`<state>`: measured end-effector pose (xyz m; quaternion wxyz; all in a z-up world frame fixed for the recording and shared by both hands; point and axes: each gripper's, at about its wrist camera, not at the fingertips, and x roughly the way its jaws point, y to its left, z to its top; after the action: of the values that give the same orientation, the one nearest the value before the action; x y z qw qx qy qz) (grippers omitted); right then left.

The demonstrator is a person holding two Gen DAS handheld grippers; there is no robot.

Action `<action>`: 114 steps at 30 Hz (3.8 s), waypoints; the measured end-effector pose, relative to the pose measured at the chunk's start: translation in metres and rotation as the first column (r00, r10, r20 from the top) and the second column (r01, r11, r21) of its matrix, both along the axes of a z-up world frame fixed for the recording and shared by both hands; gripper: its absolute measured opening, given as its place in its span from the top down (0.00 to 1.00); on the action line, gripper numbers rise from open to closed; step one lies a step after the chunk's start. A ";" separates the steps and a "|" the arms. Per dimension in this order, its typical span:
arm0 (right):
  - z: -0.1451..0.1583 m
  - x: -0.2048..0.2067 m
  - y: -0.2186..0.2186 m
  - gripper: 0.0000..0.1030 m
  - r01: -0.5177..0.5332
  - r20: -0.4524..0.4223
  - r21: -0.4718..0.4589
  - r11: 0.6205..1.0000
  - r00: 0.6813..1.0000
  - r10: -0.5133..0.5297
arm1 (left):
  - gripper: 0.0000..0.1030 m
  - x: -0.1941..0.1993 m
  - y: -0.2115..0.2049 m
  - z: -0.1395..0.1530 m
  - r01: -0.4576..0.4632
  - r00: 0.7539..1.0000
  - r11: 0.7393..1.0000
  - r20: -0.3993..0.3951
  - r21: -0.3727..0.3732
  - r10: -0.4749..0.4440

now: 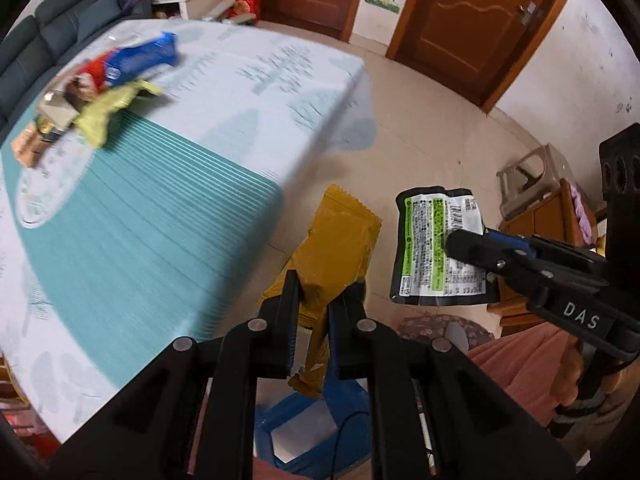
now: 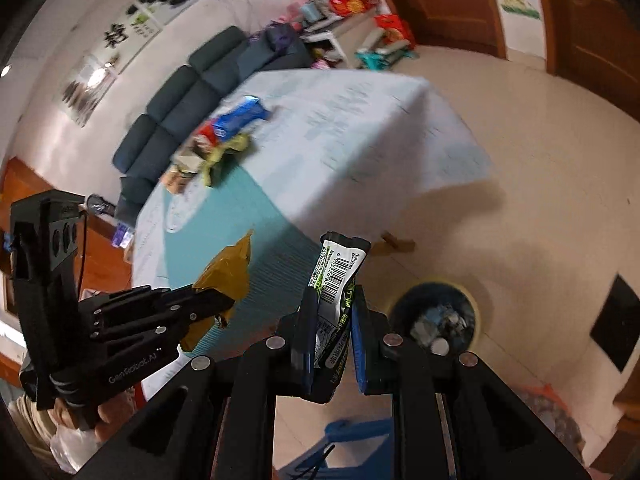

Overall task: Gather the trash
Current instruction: 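Carry the black-green bag and mustard-yellow bag over the black bin, then open both grippers to drop the bags into the bin, then move both tools back over the table toward the remaining trash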

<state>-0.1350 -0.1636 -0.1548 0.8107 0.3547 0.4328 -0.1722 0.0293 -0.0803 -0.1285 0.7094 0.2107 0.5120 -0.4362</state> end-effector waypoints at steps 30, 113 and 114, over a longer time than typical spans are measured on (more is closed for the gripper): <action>-0.332 -0.032 -0.097 0.85 0.258 -0.367 0.269 0.928 0.918 -0.149 | 0.90 -0.027 -0.117 -0.297 0.032 0.981 0.939 -0.189 0.342 0.036; 0.091 0.068 0.025 0.46 -0.081 -0.115 -0.109 0.991 0.991 0.069 | 0.45 0.049 0.048 0.080 -0.144 0.989 0.984 0.004 -0.108 0.146; 0.091 0.076 0.026 0.46 -0.089 -0.113 -0.111 0.990 0.991 0.076 | 0.45 0.054 0.055 0.080 -0.155 0.987 0.981 0.014 -0.112 0.158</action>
<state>-0.0590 -0.1376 -0.0638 0.8115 0.2792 0.4798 -0.1823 0.0836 -0.0255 -0.0488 0.7579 0.1349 0.4938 -0.4044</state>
